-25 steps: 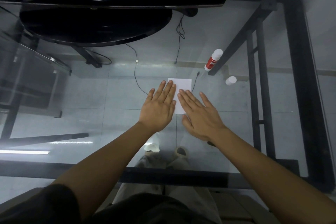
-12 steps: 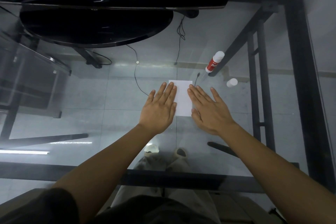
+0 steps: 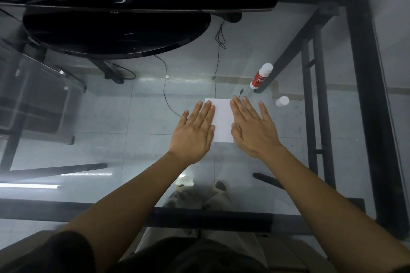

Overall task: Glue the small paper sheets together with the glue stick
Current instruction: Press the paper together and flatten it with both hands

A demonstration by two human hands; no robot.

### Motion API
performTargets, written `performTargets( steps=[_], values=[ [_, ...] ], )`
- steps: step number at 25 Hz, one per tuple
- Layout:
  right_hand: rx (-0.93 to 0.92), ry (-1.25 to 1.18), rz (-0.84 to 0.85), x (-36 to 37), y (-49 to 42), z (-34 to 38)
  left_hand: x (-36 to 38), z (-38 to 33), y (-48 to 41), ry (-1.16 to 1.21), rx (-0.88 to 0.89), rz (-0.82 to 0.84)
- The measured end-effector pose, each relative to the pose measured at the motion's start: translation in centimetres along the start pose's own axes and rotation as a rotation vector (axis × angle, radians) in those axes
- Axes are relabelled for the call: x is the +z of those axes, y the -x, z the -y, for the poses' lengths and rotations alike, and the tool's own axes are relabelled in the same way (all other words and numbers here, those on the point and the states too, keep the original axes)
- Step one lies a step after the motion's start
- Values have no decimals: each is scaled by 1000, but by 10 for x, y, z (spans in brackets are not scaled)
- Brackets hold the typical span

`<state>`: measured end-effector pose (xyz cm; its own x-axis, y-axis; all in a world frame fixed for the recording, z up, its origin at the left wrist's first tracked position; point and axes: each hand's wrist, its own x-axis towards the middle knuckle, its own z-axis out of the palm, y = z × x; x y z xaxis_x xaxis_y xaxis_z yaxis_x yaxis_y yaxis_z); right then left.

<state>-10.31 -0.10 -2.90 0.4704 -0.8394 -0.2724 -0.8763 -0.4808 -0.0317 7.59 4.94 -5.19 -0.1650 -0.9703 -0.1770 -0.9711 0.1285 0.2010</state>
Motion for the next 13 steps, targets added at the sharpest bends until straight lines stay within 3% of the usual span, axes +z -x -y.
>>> performTargets(
  steps=[3,9,13],
  values=[
    [94,-108,-10,1,7,3,0,0,0,-3,-4,-8],
    [13,-118,37,9,9,11,-6,-2,-3,-21,-13,45],
    [20,-133,1,15,10,13,-19,3,1,374,-19,22]
  ],
)
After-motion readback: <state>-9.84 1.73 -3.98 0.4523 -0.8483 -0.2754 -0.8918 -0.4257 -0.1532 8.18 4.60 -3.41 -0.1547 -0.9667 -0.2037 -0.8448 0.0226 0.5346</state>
